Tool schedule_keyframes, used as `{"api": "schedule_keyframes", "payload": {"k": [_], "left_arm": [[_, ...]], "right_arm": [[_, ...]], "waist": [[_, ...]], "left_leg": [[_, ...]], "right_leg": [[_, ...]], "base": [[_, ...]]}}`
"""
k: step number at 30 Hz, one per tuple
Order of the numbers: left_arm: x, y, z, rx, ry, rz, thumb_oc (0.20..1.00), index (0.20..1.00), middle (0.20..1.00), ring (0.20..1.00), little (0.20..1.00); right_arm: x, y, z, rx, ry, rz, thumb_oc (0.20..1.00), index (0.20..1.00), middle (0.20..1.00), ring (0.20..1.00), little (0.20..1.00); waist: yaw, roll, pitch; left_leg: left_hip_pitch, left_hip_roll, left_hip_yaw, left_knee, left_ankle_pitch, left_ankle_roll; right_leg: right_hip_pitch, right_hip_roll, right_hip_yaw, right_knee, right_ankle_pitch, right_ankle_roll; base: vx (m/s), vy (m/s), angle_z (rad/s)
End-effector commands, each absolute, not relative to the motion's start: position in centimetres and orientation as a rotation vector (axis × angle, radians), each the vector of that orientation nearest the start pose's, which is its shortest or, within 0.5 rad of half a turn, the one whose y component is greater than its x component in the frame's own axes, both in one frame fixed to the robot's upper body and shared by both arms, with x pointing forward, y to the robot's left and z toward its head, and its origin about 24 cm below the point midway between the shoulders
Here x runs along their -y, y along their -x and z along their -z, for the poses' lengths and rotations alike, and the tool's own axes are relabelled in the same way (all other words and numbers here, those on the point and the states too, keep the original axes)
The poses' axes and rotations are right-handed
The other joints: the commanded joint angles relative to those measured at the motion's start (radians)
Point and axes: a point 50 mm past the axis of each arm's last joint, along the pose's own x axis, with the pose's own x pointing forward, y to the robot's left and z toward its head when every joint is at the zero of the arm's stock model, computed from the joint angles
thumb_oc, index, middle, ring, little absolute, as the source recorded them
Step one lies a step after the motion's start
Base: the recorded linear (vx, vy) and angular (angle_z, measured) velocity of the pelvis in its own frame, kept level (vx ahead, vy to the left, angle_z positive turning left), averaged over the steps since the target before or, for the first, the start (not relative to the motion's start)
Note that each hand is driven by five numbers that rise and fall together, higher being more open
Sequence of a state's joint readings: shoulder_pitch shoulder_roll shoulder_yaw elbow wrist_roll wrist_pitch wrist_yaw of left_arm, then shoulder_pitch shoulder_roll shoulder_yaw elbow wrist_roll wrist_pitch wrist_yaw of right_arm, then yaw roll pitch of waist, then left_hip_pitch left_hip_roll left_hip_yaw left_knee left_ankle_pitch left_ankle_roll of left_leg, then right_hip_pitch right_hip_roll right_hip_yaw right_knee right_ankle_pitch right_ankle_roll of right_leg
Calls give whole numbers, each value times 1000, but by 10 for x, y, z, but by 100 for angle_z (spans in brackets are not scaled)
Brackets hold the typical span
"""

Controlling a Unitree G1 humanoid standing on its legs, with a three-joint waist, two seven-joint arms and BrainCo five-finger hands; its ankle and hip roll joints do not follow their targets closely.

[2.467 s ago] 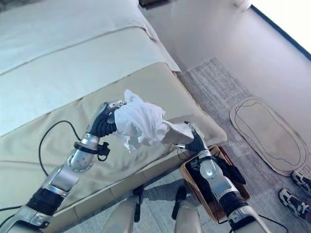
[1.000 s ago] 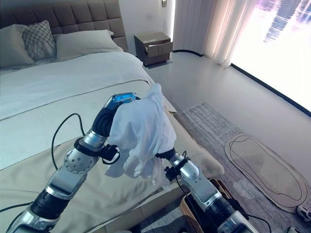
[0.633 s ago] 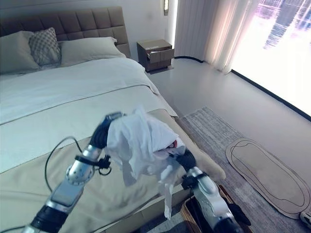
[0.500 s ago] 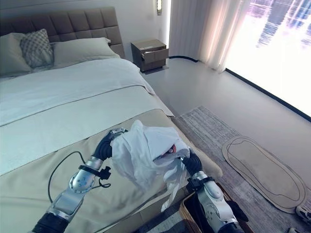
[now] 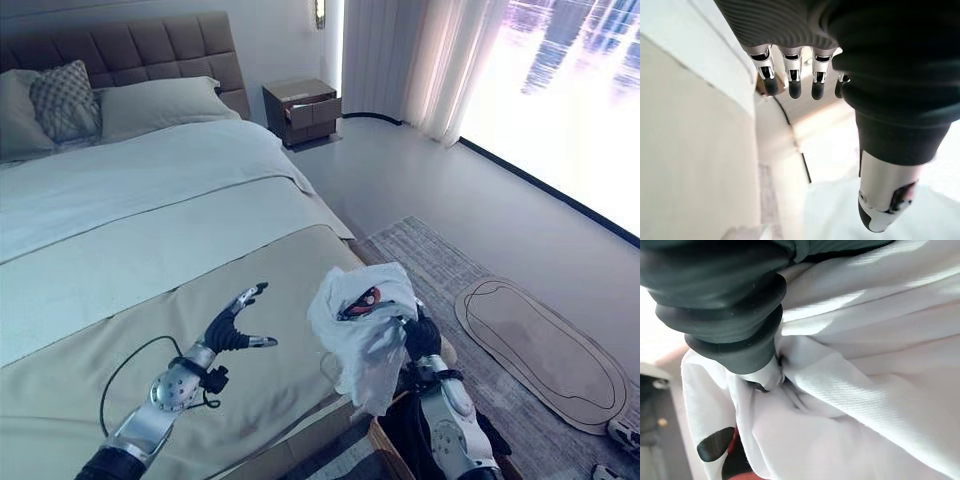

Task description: Pick up clothes into the bucket

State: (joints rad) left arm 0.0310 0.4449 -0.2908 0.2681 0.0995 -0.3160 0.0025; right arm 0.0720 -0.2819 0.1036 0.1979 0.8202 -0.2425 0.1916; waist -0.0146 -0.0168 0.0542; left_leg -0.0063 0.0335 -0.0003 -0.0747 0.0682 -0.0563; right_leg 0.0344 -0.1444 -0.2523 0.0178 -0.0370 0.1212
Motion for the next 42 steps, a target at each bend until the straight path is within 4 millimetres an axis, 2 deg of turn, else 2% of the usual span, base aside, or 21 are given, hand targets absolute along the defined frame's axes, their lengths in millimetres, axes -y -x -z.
{"api": "schedule_keyframes", "payload": {"k": [1, 2, 3, 6, 7, 8, 9, 11, 12, 13, 15, 16, 29, 31, 32, 33, 35, 36, 37, 41, 42], "left_arm": [[-198, -234, -6, -4, -507, 260, 1000, 1000, 1000, 1000, 1000], [-207, -227, 2, -48, -492, 220, 1000, 1000, 1000, 1000, 1000], [-207, -227, 2, -48, -491, 220, 1000, 1000, 1000, 1000, 1000], [-221, -216, 7, -82, -427, 131, 1000, 1000, 1000, 1000, 1000], [-221, -216, 7, -82, -426, 131, 1000, 1000, 1000, 1000, 1000], [-227, -212, 8, -87, -344, 76, 1000, 1000, 1000, 1000, 1000], [-227, -212, 8, -88, -343, 76, 1000, 1000, 1000, 1000, 1000], [-233, -205, 5, -71, -195, -8, 1000, 1000, 1000, 1000, 1000], [-234, -204, 5, -71, -193, -8, 1000, 1000, 1000, 1000, 1000], [-237, -202, 2, -50, -102, -55, 1000, 1000, 1000, 1000, 1000], [-236, -201, 0, -37, -77, -62, 1000, 1000, 1000, 1000, 1000], [-236, -201, -3, -13, -37, -79, 1000, 1000, 1000, 1000, 1000], [-220, -221, -34, 155, 35, -62, 1000, 1000, 1000, 1000, 1000], [-217, -231, -51, 242, 80, -49, 1000, 1000, 1000, 1000, 1000], [-217, -231, -52, 244, 81, -48, 1000, 1000, 1000, 1000, 1000], [-213, -236, -67, 317, 130, -33, 1000, 1000, 1000, 1000, 1000], [-210, -238, -78, 372, 190, -16, 1000, 1000, 1000, 1000, 1000], [-210, -238, -79, 374, 192, -16, 1000, 1000, 1000, 1000, 1000], [-207, -238, -84, 398, 238, 1, 1000, 1000, 1000, 1000, 1000], [-202, -242, -95, 440, 275, 25, 1000, 1000, 1000, 1000, 1000], [-202, -242, -96, 442, 275, 24, 1000, 1000, 1000, 1000, 1000]], "right_arm": [[207, -243, -60, 305, -587, -39, 200, 200, 200, 200, 200], [220, -241, -64, 338, -564, 17, 200, 200, 200, 200, 200], [220, -241, -64, 338, -563, 17, 200, 200, 200, 200, 200], [245, -234, -68, 382, -513, 141, 200, 200, 200, 200, 200], [245, -234, -68, 382, -513, 142, 200, 200, 200, 200, 200], [258, -228, -69, 397, -474, 216, 200, 200, 200, 200, 200], [258, -228, -69, 397, -474, 216, 200, 200, 200, 200, 200], [279, -218, -64, 378, -395, 339, 200, 200, 200, 200, 200], [279, -218, -64, 378, -394, 339, 200, 200, 200, 200, 200], [295, -210, -53, 321, -324, 448, 200, 200, 200, 200, 200], [300, -209, -50, 315, -322, 489, 200, 200, 200, 200, 200], [308, -203, -41, 269, -280, 560, 200, 200, 200, 200, 200], [316, -206, -48, 291, -240, 593, 200, 200, 200, 200, 200], [322, -209, -51, 304, -231, 618, 200, 200, 200, 200, 200], [322, -210, -52, 307, -231, 618, 200, 200, 200, 200, 200], [326, -217, -58, 326, -223, 631, 200, 200, 200, 200, 200], [326, -228, -65, 347, -225, 638, 200, 200, 200, 200, 200], [326, -229, -66, 349, -225, 637, 200, 200, 200, 200, 200], [325, -238, -72, 368, -232, 637, 200, 200, 200, 200, 200], [321, -254, -90, 423, -214, 618, 200, 200, 200, 200, 200], [321, -255, -90, 425, -214, 618, 200, 200, 200, 200, 200]], "waist": [[-22, -49, 0], [-24, -50, 1], [-24, -50, 1], [-26, -52, 4], [-26, -51, 3], [-27, -52, 7], [-27, -52, 7], [-31, -54, 14], [-31, -54, 14], [-35, -56, 19], [-37, -55, 22], [-42, -55, 28], [-81, -38, 69], [-95, -26, 121], [-95, -26, 123], [-101, -16, 178], [-102, -5, 226], [-102, -4, 225], [-104, 4, 255], [-100, 12, 307], [-98, 12, 304]], "left_leg": [[8, 9, 43, 85, -97, 12], [8, 9, 44, 85, -98, 13], [8, 9, 44, 85, -98, 13], [6, 10, 47, 88, -99, 13], [6, 10, 47, 88, -99, 13], [3, 10, 48, 90, -99, 13], [3, 10, 48, 90, -99, 13], [-2, 10, 50, 94, -101, 14], [-2, 10, 50, 95, -101, 14], [-7, 10, 50, 102, -104, 15], [-10, 11, 51, 106, -107, 15], [-13, 10, 53, 118, -113, 16], [-32, 14, 101, 178, -148, 22], [-78, 12, 103, 239, -164, 26], [-85, 13, 103, 248, -168, 26], [-146, 7, 103, 313, -182, 27], [-205, 6, 109, 372, -194, 28], [-212, 7, 110, 378, -197, 28], [-253, 8, 120, 415, -203, 32], [-361, 13, 148, 507, -229, 41], [-371, 15, 151, 516, -233, 42]], "right_leg": [[-38, -73, 20, 6, 93, 61], [-38, -72, 22, 6, 94, 61], [-38, -72, 22, 6, 94, 61], [-41, -71, 25, 8, 94, 61], [-41, -71, 25, 8, 94, 61], [-45, -70, 27, 10, 95, 61], [-45, -70, 27, 10, 94, 61], [-49, -68, 30, 11, 94, 59], [-49, -68, 30, 11, 94, 59], [-53, -67, 33, 14, 93, 58], [-54, -67, 36, 14, 93, 58], [-57, -67, 39, 17, 91, 57], [-103, -67, 107, 50, 82, 54], [-153, -80, 121, 113, 68, 49], [-159, -81, 122, 120, 65, 49], [-216, -90, 135, 174, 61, 44], [-282, -98, 151, 223, 58, 40], [-290, -98, 153, 228, 56, 40], [-345, -97, 168, 270, 53, 35], [-471, -101, 205, 366, 30, 22], [-483, -100, 209, 375, 28, 22]], "base": [[0, 0, 0], [0, 0, 0], [9, -13, -5], [2, -6, -7], [0, -5, -5], [0, 0, 0], [0, 0, 0], [0, 0, 0], [-14, -15, -6], [-12, -13, -7], [-9, -16, -6], [0, 0, 0], [-20, -10, -14], [-161, 15, -18], [-285, 30, -19], [-295, 28, -9], [-263, 35, -4], [-176, 29, -5], [-184, 16, -9], [-172, -1, -23], [-183, 0, -15]]}}
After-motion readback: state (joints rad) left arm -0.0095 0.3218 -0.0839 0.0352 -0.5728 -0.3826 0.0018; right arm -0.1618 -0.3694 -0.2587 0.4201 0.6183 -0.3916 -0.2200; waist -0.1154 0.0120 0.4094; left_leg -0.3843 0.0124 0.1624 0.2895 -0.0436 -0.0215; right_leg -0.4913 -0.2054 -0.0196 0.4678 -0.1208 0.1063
